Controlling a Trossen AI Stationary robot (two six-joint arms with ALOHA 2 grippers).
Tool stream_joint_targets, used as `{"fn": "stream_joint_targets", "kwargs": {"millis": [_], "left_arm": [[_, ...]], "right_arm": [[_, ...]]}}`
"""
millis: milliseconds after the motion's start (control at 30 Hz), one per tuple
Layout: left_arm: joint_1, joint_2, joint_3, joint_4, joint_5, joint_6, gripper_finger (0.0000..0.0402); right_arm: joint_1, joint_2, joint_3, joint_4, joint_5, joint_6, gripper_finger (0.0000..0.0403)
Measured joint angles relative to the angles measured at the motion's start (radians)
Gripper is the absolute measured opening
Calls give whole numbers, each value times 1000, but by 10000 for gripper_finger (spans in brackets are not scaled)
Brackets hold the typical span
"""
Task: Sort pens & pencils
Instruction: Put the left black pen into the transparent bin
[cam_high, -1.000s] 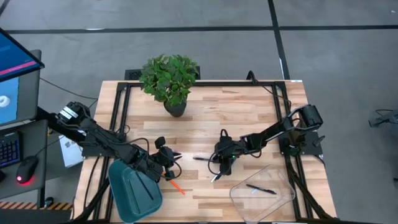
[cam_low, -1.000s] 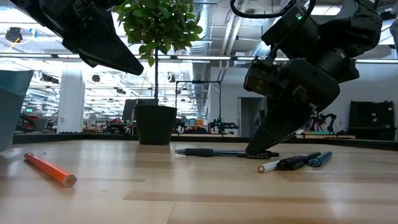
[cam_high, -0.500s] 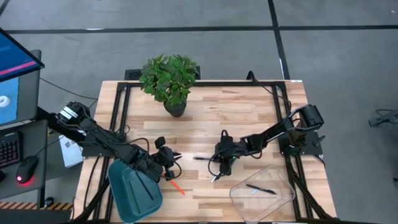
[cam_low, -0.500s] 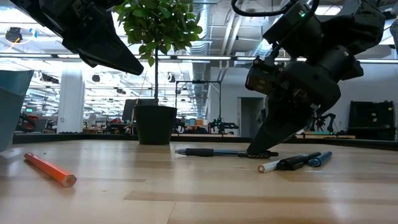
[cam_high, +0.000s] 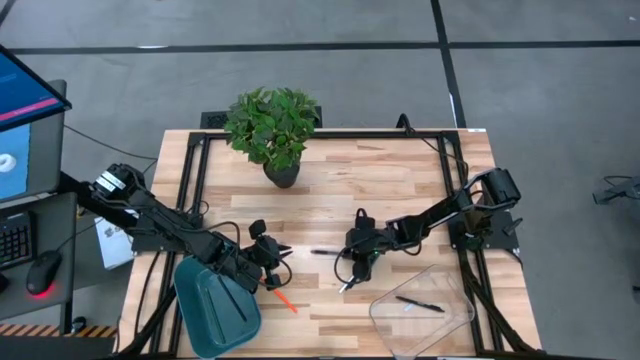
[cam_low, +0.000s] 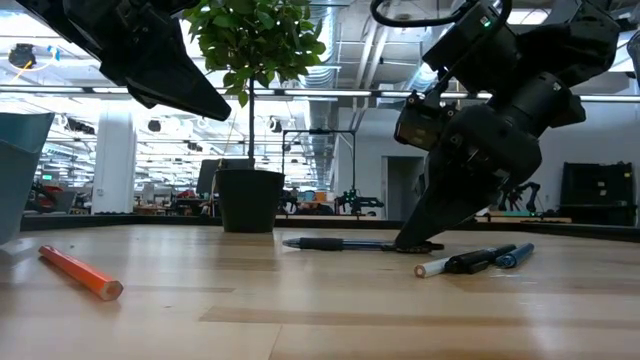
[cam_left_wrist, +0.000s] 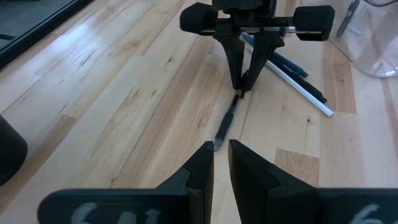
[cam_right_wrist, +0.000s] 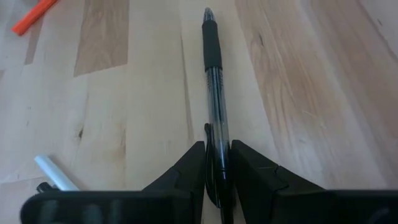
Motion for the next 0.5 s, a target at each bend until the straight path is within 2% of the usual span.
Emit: {"fn": "stream_joint_targets", "kwargs": {"millis": [500], "left_arm": [[0,0,0,0,1,0,41]], "right_arm": [[0,1,0,-11,42,-8,103]]}}
